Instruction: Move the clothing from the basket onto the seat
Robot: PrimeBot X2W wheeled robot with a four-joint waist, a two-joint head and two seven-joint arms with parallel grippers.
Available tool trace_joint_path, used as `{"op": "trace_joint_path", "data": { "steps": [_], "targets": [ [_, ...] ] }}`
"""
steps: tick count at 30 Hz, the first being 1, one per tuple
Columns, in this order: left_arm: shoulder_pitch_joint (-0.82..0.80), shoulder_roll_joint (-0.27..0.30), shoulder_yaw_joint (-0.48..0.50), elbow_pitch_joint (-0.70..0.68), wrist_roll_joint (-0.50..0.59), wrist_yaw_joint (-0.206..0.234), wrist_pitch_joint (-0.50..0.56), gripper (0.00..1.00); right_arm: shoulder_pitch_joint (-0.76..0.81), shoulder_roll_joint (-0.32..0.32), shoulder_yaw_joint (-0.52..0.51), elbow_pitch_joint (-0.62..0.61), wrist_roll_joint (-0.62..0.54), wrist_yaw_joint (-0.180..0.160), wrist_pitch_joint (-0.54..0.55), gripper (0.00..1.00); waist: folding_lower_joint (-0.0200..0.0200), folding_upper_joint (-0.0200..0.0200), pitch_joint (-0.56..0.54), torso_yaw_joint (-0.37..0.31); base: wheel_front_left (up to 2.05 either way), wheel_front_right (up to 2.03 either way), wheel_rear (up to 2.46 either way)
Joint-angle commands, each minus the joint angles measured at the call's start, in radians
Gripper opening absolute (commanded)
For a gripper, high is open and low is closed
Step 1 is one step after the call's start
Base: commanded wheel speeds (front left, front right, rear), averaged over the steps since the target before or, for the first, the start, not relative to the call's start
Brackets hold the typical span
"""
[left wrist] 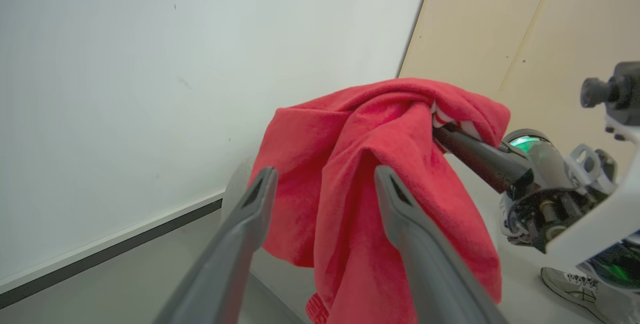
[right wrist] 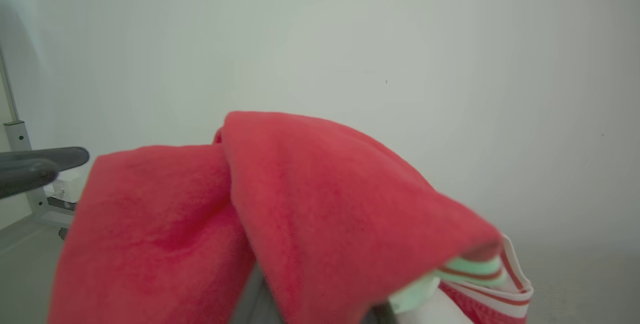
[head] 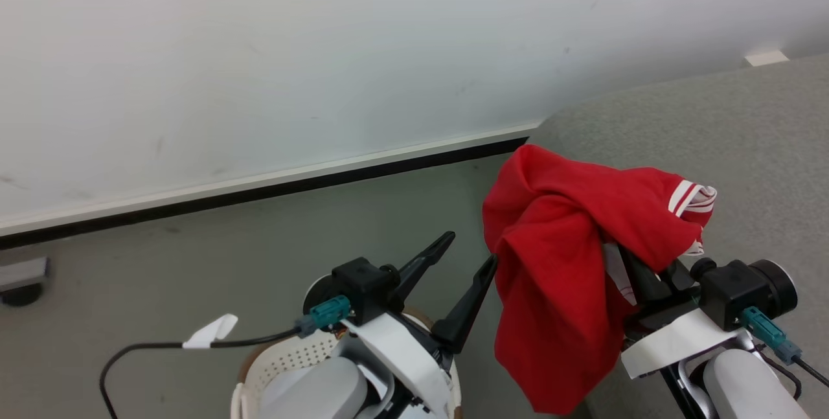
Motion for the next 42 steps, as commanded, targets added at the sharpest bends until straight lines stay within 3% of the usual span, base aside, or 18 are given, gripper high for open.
{"op": "trace_joint_path", "data": {
  "steps": [1, 11, 21, 32, 42],
  "targets": [
    [-0.007, 0.009, -0.003, -0.001, 0.021, 0.0, -0.004, 1.0, 0.014, -0.006, -0.009, -0.015, -0.011, -0.002, -0.001, 0.0, 0.0, -0.0001, 0.01, -0.058, 0.0, 0.0, 0.0],
    [-0.015, 0.018, -0.019, 0.005, 0.074, 0.01, -0.011, 1.0, 0.052, -0.003, -0.04, -0.051, -0.012, -0.002, -0.001, 0.0, 0.0, -0.0001, 0.027, -0.155, 0.0, 0.0, 0.0],
    [-0.017, 0.015, -0.019, 0.015, 0.083, 0.004, -0.013, 1.0, 0.064, 0.001, -0.055, -0.073, -0.013, -0.002, -0.001, 0.0, 0.0, -0.0001, 0.035, -0.191, 0.0, 0.0, 0.0],
    [-0.043, 0.028, -0.026, -0.001, 0.106, -0.004, -0.01, 1.0, -0.02, -0.028, -0.075, -0.048, 0.016, -0.002, -0.001, 0.0, 0.0, -0.0001, 0.102, -0.163, 0.0, 0.0, 0.0],
    [-0.111, 0.087, -0.021, -0.071, 0.138, 0.001, 0.037, 1.0, -0.287, -0.145, -0.079, 0.084, 0.107, -0.002, 0.016, 0.0, 0.0, -0.0001, 0.292, -0.096, 0.0, 0.0, 0.0]
  ]
}}
